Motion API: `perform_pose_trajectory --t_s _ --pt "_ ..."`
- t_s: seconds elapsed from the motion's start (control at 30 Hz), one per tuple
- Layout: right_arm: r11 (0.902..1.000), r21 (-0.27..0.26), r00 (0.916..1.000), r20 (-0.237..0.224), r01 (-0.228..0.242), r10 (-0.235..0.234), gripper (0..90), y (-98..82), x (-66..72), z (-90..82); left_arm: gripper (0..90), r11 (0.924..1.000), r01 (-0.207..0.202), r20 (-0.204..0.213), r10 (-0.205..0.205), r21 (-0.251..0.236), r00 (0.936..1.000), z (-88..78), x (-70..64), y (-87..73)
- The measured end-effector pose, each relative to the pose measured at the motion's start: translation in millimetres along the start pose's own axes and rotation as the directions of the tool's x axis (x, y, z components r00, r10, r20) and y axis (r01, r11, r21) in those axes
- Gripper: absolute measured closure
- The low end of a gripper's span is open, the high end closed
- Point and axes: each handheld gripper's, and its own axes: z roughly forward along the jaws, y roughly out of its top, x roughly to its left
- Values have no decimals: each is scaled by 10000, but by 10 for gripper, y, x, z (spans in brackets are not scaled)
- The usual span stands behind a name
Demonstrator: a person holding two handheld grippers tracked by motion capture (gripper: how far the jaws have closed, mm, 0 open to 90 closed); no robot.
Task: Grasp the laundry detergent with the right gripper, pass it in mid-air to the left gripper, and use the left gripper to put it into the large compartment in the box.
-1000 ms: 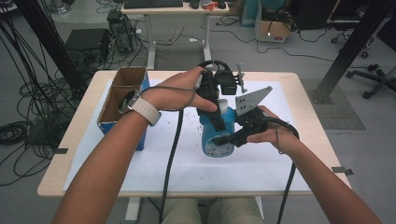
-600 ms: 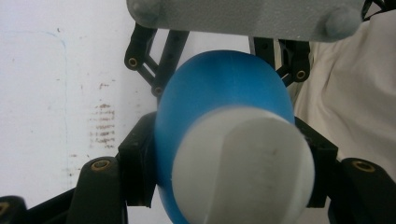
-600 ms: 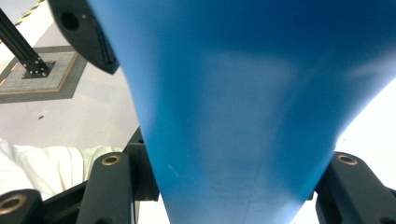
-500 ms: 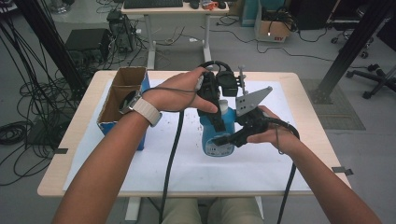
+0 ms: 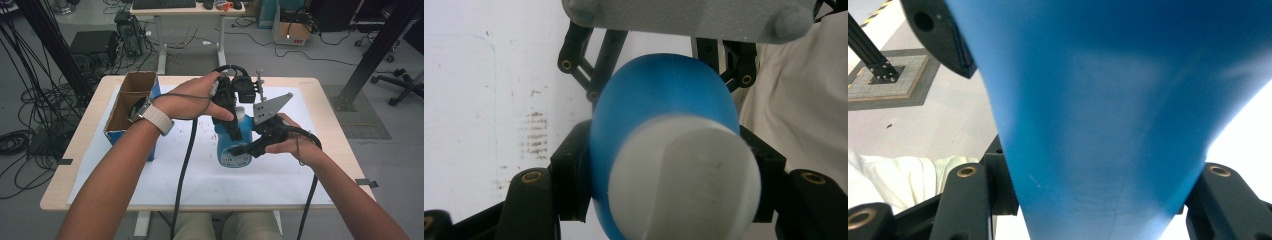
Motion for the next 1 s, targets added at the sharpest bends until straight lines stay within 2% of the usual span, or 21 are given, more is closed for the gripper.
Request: perform_pose_trajectory --t_s 0.37,0.53,0.6,0.83,0.9,1.0 --pt "10000 40 10000 36 31 -32 433 10 -4 0 373 10000 -95 6 95 13 10000 -7 14 -3" --pt "9999 -22 9999 -68 145 -146 433 14 -13 4 373 10000 21 0 -21 -42 10000 -11 7 -8" --pt "9999 6 9999 -1 117 -117 433 16 -13 -3 373 10000 -88 6 88 -39 10000 -15 16 -7" --pt "9999 -14 9999 -27 153 -153 433 26 -18 -4 373 9999 62 -29 -63 -98 10000 -25 8 -16" --pt "9999 -6 9999 -30 161 -161 433 28 -19 -3 373 9999 -102 -16 102 -65 9999 -25 19 -13" --pt "9999 -28 9999 -31 133 -133 433 24 -15 0 373 9999 61 -26 -61 -87 10000 -22 5 -19"
